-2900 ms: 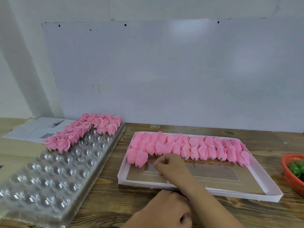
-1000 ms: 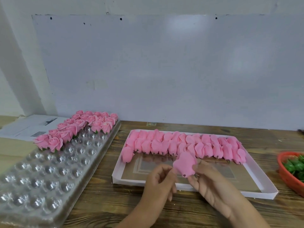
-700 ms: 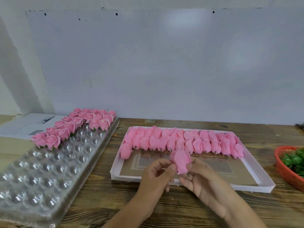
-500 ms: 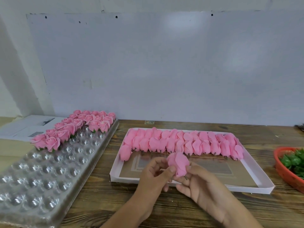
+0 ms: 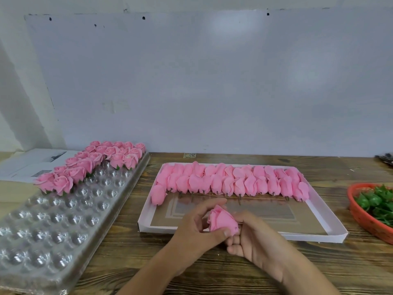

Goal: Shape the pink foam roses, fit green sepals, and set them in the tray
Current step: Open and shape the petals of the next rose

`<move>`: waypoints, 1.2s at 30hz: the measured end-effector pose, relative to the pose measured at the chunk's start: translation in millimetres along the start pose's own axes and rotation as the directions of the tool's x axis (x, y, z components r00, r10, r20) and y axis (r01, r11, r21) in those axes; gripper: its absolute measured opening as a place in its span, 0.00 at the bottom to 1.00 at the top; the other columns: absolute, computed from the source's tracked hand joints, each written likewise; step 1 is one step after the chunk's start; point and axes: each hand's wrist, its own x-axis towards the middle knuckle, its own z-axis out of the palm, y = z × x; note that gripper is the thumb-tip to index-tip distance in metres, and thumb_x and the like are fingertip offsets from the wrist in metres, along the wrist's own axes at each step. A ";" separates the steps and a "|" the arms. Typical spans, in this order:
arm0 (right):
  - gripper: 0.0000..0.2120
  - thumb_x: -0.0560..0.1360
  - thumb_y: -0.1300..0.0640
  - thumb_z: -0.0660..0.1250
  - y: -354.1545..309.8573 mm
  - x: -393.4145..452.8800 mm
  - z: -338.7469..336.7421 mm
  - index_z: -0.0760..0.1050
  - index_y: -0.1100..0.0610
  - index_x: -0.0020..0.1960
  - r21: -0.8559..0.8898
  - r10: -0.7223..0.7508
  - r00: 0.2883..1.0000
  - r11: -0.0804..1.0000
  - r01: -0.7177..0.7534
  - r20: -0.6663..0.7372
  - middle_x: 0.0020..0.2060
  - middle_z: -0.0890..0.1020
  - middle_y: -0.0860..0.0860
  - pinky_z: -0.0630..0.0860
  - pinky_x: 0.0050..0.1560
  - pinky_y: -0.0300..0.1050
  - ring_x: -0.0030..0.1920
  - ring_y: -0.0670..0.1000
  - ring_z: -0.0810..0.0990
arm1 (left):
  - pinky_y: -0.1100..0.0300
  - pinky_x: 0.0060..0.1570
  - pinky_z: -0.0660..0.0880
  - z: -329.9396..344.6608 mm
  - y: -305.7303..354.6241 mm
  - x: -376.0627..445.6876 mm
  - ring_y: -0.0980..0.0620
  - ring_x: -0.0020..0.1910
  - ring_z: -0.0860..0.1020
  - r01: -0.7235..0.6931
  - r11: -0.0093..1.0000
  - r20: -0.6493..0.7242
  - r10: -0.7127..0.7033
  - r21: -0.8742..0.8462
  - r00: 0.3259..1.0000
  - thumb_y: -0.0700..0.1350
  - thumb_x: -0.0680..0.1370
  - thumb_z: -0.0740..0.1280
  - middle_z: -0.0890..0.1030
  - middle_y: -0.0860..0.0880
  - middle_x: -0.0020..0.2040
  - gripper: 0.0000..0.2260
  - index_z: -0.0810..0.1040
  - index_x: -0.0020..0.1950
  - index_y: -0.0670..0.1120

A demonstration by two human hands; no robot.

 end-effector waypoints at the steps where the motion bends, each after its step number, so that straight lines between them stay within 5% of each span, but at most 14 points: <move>1: 0.15 0.70 0.53 0.70 -0.5 -0.7 0.8 0.83 0.63 0.50 -0.015 0.002 1.000 1.000 -0.002 -0.014 0.35 0.77 0.55 0.77 0.35 0.42 0.33 0.49 0.75 | 0.66 0.41 0.76 -0.6 0.6 -0.2 0.59 0.49 0.81 0.005 1.000 -0.002 -0.005 0.018 1.000 0.49 0.71 0.77 0.82 0.57 0.56 0.20 0.79 0.61 0.62; 9: 0.15 0.79 0.52 0.64 -0.4 -3.6 10.0 0.78 0.60 0.60 -0.159 -0.115 0.977 0.983 0.086 -0.179 0.42 0.83 0.58 0.79 0.40 0.44 0.40 0.54 0.81 | 0.60 0.40 0.78 -4.8 -2.0 2.9 0.51 0.44 0.82 0.054 0.997 -0.050 -0.057 -0.058 0.997 0.49 0.70 0.76 0.84 0.50 0.51 0.12 0.83 0.53 0.54; 14: 0.12 0.77 0.61 0.69 4.2 -6.3 17.2 0.82 0.45 0.53 -0.365 -0.372 0.906 0.887 0.284 -0.199 0.48 0.85 0.54 0.81 0.41 0.43 0.45 0.55 0.85 | 0.59 0.41 0.78 -5.7 -2.7 4.4 0.48 0.45 0.81 0.104 0.964 -0.036 -0.116 -0.245 0.993 0.46 0.70 0.77 0.84 0.45 0.51 0.13 0.83 0.53 0.48; 19: 0.18 0.74 0.68 0.69 4.1 -9.0 17.9 0.83 0.45 0.54 -0.534 -0.501 0.859 0.757 0.375 -0.106 0.39 0.85 0.57 0.81 0.49 0.57 0.37 0.52 0.81 | 0.59 0.40 0.80 -8.4 -1.4 5.9 0.48 0.46 0.81 0.171 0.887 0.011 -0.184 -0.430 0.983 0.39 0.72 0.74 0.84 0.41 0.54 0.10 0.83 0.52 0.46; 25: 0.20 0.72 0.69 0.72 6.6 -4.7 14.1 0.84 0.44 0.51 -0.606 -0.603 0.788 0.674 0.421 -0.123 0.50 0.85 0.49 0.81 0.49 0.58 0.41 0.54 0.83 | 0.57 0.48 0.80 -9.0 -2.9 7.0 0.44 0.52 0.82 0.176 0.849 0.044 -0.178 -0.498 0.983 0.43 0.67 0.82 0.83 0.41 0.55 0.18 0.83 0.53 0.45; 36: 0.20 0.71 0.69 0.73 7.3 -3.9 13.8 0.83 0.43 0.50 -0.627 -0.615 0.782 0.650 0.430 -0.101 0.47 0.86 0.46 0.75 0.38 0.35 0.35 0.42 0.79 | 0.58 0.44 0.79 -7.3 -4.7 6.7 0.50 0.47 0.83 0.141 0.941 -0.009 -0.151 -0.308 0.989 0.53 0.67 0.82 0.83 0.46 0.52 0.18 0.81 0.50 0.49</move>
